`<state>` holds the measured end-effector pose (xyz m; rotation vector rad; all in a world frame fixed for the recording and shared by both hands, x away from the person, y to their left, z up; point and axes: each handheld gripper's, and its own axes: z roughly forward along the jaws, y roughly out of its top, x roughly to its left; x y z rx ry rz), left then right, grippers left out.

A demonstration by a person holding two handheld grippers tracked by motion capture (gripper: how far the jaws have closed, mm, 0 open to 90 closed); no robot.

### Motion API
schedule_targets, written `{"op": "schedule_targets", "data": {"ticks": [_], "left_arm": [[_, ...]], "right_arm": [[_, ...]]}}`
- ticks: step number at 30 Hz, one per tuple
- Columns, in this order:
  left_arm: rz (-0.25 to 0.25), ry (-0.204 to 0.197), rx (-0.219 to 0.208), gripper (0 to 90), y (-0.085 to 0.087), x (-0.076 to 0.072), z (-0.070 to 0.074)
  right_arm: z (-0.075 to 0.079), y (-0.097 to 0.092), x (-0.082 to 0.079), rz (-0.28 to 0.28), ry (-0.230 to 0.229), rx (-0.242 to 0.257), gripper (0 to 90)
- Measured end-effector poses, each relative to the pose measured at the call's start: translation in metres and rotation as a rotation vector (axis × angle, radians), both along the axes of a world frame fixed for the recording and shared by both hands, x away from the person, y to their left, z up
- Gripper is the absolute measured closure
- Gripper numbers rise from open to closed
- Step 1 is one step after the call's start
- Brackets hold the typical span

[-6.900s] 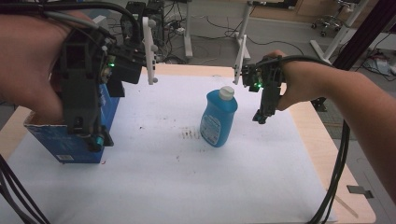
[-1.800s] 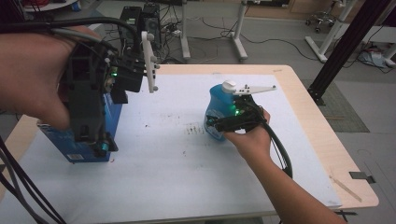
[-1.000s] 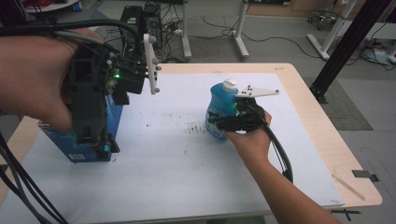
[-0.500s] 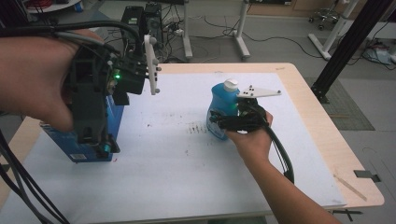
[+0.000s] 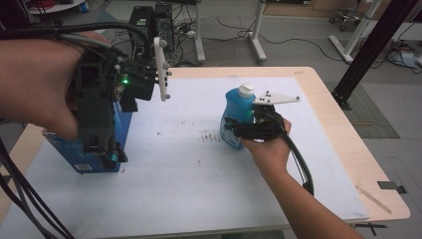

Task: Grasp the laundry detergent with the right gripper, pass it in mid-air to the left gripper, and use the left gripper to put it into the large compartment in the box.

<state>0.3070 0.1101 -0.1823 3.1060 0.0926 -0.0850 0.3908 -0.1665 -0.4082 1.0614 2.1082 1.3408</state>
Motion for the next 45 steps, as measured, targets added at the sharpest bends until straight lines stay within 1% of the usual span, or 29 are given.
{"op": "schedule_targets", "data": {"ticks": [4,8,12,16,18,21,26,30,35,40,42,45], "left_arm": [[-0.003,0.001,0.000,1.7,0.000,0.000,0.000],[-0.001,0.001,-0.002,1.7,0.000,0.000,0.000],[0.002,0.001,-0.002,1.7,0.001,0.000,0.000],[0.003,0.002,-0.002,1.7,0.002,0.001,-0.001],[0.003,0.003,-0.003,1.7,0.002,0.001,-0.001],[0.003,0.003,-0.005,1.7,0.001,0.001,-0.001],[0.002,0.003,-0.008,1.7,-0.001,0.001,-0.001],[-0.003,0.001,-0.018,1.7,-0.002,0.001,0.000],[-0.004,-0.001,-0.022,1.7,-0.006,0.002,0.000],[-0.012,-0.005,-0.023,1.7,-0.010,0.002,0.000],[-0.019,-0.005,-0.023,1.7,-0.013,0.003,0.000],[-0.019,-0.008,-0.029,1.7,-0.016,0.002,0.001]], "right_arm": [[0.000,0.001,0.000,0.002,-0.006,0.001,31.5],[-0.001,0.003,-0.001,-0.004,-0.009,-0.013,32.8],[-0.001,0.003,-0.001,-0.008,-0.022,-0.016,36.5],[-0.001,0.004,-0.002,-0.004,-0.034,-0.018,43.1],[-0.001,0.006,-0.003,-0.001,-0.055,-0.034,44.3],[-0.001,0.005,-0.003,-0.002,-0.053,-0.026,45.4],[-0.001,0.004,-0.002,0.013,-0.053,-0.025,46.5],[0.002,0.004,-0.004,0.041,-0.058,-0.048,46.7],[0.008,0.002,-0.008,0.081,-0.052,-0.041,46.8],[0.023,-0.001,-0.015,0.131,-0.052,-0.040,46.7],[0.029,-0.002,-0.018,0.151,-0.045,-0.035,46.7],[0.039,-0.004,-0.023,0.190,-0.045,-0.038,46.7]]}}
